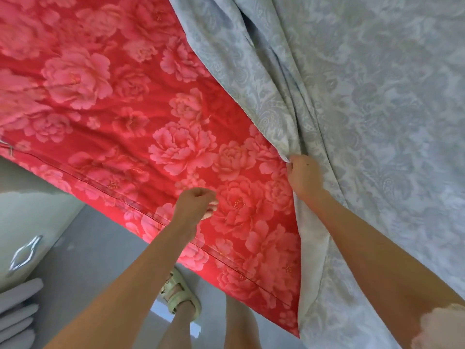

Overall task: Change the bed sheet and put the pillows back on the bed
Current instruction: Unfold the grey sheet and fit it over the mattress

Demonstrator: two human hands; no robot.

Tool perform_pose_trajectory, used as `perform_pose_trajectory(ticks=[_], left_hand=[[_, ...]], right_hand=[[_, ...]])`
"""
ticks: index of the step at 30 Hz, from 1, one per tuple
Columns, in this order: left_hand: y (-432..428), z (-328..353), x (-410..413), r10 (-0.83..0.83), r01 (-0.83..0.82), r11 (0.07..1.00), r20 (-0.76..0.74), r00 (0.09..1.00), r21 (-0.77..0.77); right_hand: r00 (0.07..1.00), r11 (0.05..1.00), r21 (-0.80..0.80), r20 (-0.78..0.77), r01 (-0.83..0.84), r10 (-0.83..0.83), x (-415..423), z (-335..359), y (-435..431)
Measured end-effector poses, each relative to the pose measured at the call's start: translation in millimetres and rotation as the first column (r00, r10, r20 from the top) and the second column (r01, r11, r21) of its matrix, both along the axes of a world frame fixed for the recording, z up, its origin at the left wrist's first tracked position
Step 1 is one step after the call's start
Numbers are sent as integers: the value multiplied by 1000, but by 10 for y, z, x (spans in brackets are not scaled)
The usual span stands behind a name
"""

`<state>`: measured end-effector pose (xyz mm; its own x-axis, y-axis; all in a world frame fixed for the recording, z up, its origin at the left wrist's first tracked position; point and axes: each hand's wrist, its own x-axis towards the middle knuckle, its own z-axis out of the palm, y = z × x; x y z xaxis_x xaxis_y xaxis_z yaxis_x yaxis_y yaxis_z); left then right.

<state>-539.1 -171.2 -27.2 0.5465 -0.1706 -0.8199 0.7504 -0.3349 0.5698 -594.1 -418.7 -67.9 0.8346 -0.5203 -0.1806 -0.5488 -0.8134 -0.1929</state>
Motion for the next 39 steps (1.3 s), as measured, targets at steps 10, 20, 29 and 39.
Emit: perform_pose_trajectory(ticks=[10, 20, 29, 39], left_hand=[[81, 671, 557, 330, -341, 912, -90, 940, -228], [1145, 1344, 784, 8, -51, 990, 299, 954, 134], [3138, 1634, 760, 201, -373, 858, 437, 877, 353], [3655, 1197, 983, -212, 97, 840, 158, 964, 534]], right_hand=[[978, 657, 732, 205, -181, 42, -224, 1368, 1584], [957, 546, 791, 178, -277, 229, -136, 1915, 2930], [776, 548, 732, -40, -406, 629, 288, 2069, 3632], [891, 776, 518, -53, -361, 451, 1600, 2002, 3659]])
